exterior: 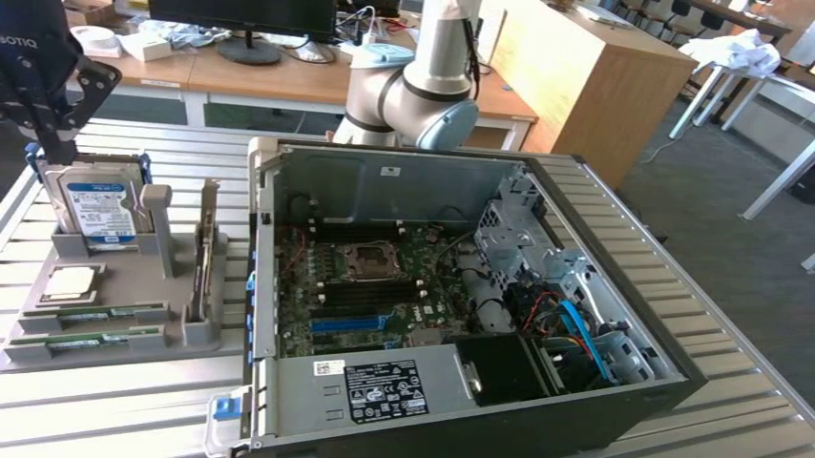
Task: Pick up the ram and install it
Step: 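Reach for the ram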
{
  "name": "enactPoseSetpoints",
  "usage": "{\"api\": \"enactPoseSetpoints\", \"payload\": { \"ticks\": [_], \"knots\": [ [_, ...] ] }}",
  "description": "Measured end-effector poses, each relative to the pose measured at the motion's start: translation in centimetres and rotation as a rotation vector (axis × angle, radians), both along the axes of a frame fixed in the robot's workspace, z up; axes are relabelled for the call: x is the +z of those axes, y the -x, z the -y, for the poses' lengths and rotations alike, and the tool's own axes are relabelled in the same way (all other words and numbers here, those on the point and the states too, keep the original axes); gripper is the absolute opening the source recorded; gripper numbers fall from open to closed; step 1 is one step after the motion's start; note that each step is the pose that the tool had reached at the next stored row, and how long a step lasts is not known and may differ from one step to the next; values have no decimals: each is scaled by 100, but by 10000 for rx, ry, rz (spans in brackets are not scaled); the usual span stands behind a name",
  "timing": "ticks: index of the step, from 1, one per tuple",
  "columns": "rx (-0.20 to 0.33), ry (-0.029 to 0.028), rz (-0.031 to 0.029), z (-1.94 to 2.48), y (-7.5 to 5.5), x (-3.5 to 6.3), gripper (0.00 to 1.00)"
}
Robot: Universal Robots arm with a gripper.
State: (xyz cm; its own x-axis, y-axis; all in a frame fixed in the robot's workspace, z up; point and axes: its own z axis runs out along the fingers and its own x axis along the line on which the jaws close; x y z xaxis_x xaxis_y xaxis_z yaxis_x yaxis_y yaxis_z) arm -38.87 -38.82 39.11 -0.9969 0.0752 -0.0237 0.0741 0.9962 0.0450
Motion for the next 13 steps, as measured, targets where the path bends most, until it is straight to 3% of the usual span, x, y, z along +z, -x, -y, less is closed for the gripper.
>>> {"api": "enactPoseSetpoints", "payload": {
  "ticks": [13],
  "knots": [
    [0,0,1,175,0,-1,10]
  ]
}}
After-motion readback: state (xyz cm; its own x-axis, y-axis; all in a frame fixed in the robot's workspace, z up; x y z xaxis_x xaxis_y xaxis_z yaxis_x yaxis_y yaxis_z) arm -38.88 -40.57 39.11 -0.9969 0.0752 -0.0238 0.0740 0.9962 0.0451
